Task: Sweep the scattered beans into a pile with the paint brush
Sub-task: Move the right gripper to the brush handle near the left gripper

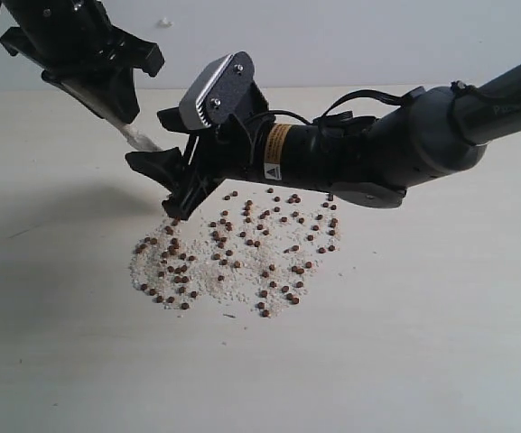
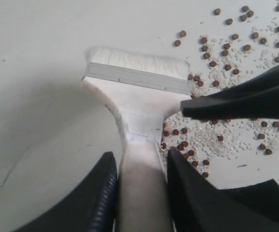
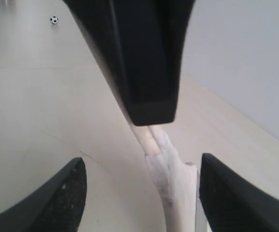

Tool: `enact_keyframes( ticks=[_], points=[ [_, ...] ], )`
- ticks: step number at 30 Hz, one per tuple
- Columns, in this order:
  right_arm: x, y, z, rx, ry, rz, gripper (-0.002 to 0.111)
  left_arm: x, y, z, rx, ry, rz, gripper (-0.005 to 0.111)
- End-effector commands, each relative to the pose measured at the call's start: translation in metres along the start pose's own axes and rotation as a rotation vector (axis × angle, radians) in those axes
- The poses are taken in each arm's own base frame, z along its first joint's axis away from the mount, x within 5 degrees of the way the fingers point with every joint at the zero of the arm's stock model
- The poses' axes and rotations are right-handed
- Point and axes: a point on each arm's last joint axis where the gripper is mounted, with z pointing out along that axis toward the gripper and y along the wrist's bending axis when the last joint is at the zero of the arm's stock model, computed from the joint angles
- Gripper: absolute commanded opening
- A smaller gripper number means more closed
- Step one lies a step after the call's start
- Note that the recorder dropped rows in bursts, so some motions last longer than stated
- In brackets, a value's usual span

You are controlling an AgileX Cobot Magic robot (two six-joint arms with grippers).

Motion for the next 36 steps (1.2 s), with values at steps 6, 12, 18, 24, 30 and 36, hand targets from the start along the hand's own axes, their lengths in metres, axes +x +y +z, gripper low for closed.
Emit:
enact_keyframes(
  ticks=[6,12,18,24,30,36],
  points=[
    [-0.011,0.002,0.019,0.076,0.014,-0.028,0.062,-0.001,0.002,-0.004,-0.019,-0.015,-0.028,0.0],
    [-0.009,0.009,0.024,0.068,0.022,-0.036,0.062,-0.001,0.002,-0.004,-0.019,-0.015,-0.028,0.0],
    [-0.005,0.006,0.03,0.079,0.015,-0.029,0.061,-0.001,0.002,-0.004,-0.019,-0.016,-0.028,0.0],
    [-0.006,0.005,0.03,0.084,0.011,-0.032,0.058,-0.002,0.002,-0.004,-0.02,-0.019,-0.028,0.0],
    [-0.006,0.005,0.03,0.086,0.011,-0.03,0.058,-0.002,0.002,-0.004,-0.02,-0.021,-0.028,0.0],
    [-0.006,0.005,0.03,0.085,0.007,-0.03,0.055,-0.002,0.002,-0.004,-0.02,-0.022,-0.028,0.0]
  ],
)
